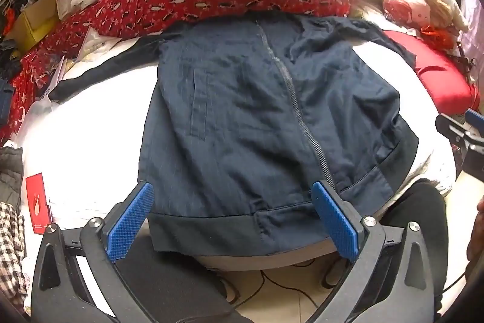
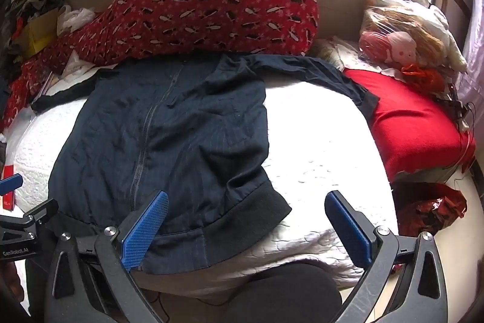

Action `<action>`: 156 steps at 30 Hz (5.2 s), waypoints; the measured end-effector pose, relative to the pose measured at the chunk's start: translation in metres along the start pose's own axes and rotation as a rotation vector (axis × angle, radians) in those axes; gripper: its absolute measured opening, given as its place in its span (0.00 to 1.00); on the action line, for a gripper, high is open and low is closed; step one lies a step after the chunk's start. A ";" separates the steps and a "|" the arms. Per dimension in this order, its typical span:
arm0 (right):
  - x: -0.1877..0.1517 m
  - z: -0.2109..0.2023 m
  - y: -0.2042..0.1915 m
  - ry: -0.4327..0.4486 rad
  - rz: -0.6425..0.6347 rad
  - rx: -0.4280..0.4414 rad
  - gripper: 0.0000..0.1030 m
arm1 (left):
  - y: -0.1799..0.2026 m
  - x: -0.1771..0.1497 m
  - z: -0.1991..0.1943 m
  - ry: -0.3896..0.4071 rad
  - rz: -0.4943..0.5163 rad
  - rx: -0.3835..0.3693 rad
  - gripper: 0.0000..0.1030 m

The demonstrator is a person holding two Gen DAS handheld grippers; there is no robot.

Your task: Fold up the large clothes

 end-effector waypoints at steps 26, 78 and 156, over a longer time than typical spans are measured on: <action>0.013 -0.012 -0.008 0.045 -0.020 -0.007 1.00 | 0.001 0.006 -0.011 0.032 -0.047 -0.032 1.00; 0.024 0.030 -0.006 -0.021 -0.007 0.016 1.00 | -0.004 0.030 0.020 0.014 -0.113 -0.019 1.00; 0.034 0.286 0.355 -0.111 1.463 0.136 0.78 | 0.001 0.046 0.144 -0.404 -0.316 -0.207 0.47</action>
Point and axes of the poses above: each gripper's, at about its wrist camera, not at the fingertips, and z roughly the way its jaws point, y to its right, x to its top, the point moved 9 cm from there along z, roughly the way its jaws point, and after that the axes turned 6 degrees about y, right-handed, at the moved point
